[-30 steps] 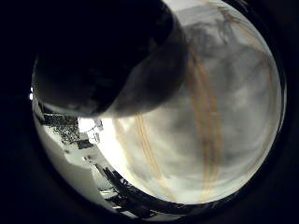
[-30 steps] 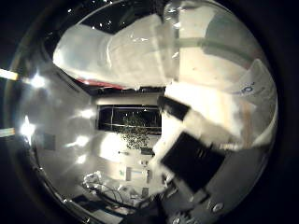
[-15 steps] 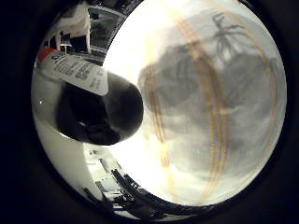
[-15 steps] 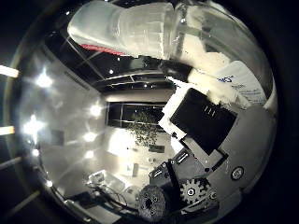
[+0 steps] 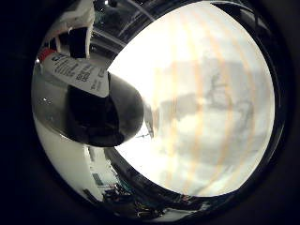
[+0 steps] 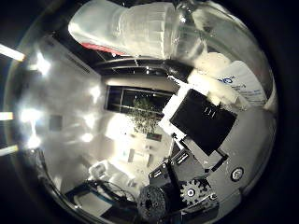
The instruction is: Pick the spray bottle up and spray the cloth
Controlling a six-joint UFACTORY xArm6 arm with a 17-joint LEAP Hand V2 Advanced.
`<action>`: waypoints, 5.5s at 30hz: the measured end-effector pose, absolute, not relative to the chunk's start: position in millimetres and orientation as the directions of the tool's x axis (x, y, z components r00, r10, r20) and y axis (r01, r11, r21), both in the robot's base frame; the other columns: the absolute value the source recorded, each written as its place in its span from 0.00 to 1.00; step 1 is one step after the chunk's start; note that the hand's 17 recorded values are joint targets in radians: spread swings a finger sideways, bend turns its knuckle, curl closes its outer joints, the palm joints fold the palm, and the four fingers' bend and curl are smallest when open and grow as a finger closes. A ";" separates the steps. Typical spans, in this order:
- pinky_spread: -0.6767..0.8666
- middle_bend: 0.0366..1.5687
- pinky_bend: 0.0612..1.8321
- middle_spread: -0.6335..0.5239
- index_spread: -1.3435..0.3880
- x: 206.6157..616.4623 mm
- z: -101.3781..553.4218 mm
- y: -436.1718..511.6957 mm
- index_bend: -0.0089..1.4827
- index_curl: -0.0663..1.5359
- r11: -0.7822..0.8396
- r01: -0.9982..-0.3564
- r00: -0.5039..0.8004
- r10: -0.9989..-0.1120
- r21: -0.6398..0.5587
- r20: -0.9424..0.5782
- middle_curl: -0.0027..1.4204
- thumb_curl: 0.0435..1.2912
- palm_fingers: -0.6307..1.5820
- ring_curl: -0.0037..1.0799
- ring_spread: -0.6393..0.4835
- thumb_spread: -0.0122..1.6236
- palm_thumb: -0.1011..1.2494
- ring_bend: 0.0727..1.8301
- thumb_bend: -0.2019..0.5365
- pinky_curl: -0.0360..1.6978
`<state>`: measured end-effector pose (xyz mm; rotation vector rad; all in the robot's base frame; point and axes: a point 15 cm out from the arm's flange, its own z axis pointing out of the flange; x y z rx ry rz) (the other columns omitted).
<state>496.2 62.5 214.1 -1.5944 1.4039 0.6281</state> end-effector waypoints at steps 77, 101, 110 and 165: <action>0.31 0.88 0.52 0.49 0.65 482.0 270.5 329.2 0.74 0.54 -0.655 -0.756 0.655 -0.755 -0.017 -0.026 0.42 0.58 0.82 0.55 0.43 0.54 0.87 0.81 0.25 0.84; 0.30 0.88 0.52 0.49 0.65 414.7 307.9 479.2 0.74 0.55 -0.602 -0.663 0.694 -0.271 -0.446 -0.667 0.41 0.59 0.82 0.55 0.43 0.53 0.87 0.81 0.25 0.86; 0.30 0.88 0.52 0.49 0.65 399.9 240.8 514.5 0.74 0.55 -0.486 -0.731 0.598 -0.117 -0.479 -0.793 0.41 0.60 0.82 0.55 0.44 0.52 0.86 0.81 0.25 0.86; 0.33 0.49 0.33 0.51 0.54 345.8 66.5 536.4 0.20 0.43 -0.639 -0.685 0.561 -0.155 -0.350 -0.813 0.31 0.38 0.42 0.41 0.45 0.64 0.64 0.57 0.24 0.53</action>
